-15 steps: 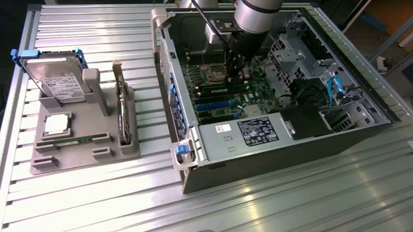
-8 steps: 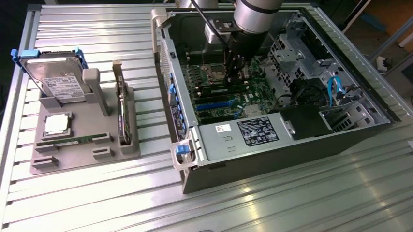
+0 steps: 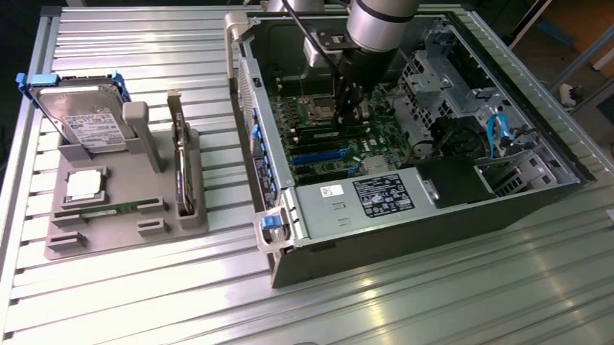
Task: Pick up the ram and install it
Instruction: 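Press down the ram until it locks into place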
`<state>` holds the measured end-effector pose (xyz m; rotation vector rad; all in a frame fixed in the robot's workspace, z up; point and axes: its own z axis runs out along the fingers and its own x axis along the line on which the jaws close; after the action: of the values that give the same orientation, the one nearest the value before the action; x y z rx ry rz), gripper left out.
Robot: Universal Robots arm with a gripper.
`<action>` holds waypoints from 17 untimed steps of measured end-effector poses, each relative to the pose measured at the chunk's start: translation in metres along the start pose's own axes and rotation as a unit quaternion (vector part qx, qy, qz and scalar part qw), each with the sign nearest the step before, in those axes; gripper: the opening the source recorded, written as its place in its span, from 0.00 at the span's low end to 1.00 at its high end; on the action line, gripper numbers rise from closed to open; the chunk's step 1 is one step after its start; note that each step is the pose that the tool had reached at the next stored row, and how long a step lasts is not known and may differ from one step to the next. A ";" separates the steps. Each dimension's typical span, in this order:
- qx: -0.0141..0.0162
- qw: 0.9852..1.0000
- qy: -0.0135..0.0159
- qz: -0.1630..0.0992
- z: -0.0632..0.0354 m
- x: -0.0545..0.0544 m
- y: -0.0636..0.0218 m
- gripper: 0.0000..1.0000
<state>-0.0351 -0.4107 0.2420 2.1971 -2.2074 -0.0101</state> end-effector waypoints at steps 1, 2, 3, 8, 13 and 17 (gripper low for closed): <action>0.000 1.000 0.000 0.000 0.0000 0.000 0.0000 0.11; 0.000 1.000 0.000 0.000 0.0000 0.000 0.0000 0.11; 0.000 1.000 0.000 0.000 0.0000 0.000 0.0001 0.11; 0.000 1.000 0.000 0.000 0.0005 0.000 0.0018 0.11; 0.000 1.000 0.000 0.000 0.0009 0.000 0.0019 0.11; 0.000 1.000 0.000 0.000 0.0014 -0.001 0.0023 0.11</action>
<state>-0.0375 -0.4101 0.2406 2.1973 -2.2078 -0.0104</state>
